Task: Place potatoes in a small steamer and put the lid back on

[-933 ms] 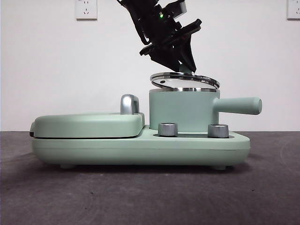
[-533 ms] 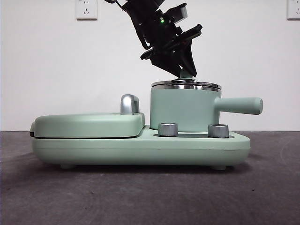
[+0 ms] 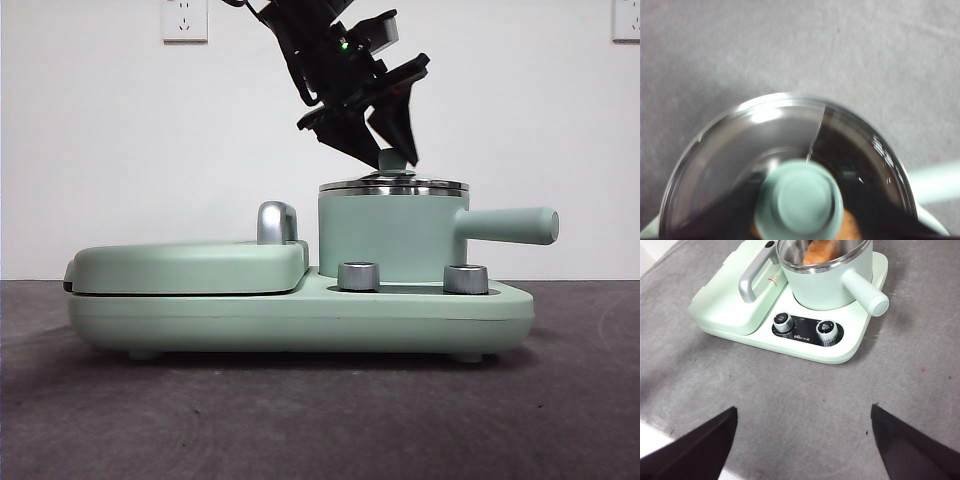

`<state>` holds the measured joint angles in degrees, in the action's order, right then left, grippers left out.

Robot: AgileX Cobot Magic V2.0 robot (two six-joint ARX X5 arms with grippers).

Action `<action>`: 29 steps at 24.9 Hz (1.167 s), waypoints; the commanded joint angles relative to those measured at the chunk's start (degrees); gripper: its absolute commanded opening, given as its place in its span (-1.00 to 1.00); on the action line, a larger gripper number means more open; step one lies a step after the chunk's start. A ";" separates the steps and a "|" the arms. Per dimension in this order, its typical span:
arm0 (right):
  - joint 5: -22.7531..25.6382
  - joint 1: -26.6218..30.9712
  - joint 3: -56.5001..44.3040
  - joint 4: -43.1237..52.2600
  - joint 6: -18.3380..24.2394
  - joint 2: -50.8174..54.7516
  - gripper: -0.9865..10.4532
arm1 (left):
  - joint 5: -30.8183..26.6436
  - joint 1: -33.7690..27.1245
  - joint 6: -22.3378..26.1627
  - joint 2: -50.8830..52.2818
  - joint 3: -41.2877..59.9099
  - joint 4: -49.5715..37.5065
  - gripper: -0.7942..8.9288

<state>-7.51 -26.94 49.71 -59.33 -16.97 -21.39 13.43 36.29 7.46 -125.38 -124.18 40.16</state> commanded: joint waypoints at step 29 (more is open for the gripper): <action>-1.68 -0.33 0.33 6.78 1.42 -0.61 -0.09 | 0.15 -2.38 -5.11 63.32 41.99 23.17 0.17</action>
<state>-9.06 -26.96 49.71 -53.30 -16.51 -21.50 13.47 33.43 2.31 -63.83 -84.38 64.23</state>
